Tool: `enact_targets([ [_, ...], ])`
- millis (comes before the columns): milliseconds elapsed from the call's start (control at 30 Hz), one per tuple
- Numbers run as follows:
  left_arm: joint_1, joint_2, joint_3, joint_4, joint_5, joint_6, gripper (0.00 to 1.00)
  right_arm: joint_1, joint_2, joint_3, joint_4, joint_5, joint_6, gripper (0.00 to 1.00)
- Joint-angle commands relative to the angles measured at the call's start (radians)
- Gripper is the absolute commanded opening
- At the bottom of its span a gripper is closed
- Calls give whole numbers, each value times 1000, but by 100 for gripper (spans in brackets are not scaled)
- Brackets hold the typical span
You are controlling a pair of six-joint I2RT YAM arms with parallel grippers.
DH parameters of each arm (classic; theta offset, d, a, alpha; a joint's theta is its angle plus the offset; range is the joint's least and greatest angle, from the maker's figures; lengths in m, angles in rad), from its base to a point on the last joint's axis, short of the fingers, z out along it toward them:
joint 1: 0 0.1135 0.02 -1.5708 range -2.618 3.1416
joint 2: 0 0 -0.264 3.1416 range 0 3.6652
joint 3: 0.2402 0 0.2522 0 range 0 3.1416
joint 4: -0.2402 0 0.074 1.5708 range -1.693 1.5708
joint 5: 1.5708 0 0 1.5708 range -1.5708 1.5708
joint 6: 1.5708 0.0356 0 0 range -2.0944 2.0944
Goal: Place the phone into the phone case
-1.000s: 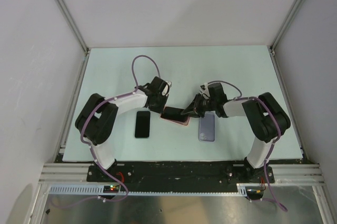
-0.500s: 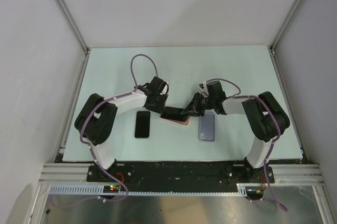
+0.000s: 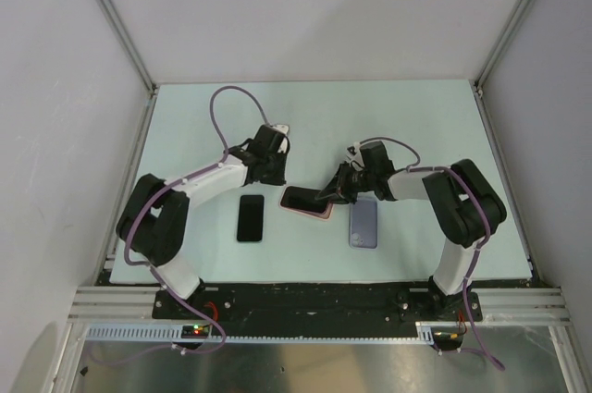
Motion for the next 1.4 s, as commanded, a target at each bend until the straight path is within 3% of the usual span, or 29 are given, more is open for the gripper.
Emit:
enact_targets([
  [0,4,36,14,30,17,-23,17,42,91,-16,-126,284,-52,0],
  [167,1,67,11,43,33,-29,11,48,80,-8,-157,316,-71,2],
  [400,3,67,7,45,34,-25,10,38,-14,8,-232,349,-108,35],
  [667,3,81,3,46,40,-20,9,18,-139,28,-319,374,-138,48],
  [1167,3,82,-3,49,56,-18,7,43,-267,39,-414,478,-175,49],
  [1367,3,81,-9,54,56,-18,6,100,-236,38,-380,506,-154,39],
])
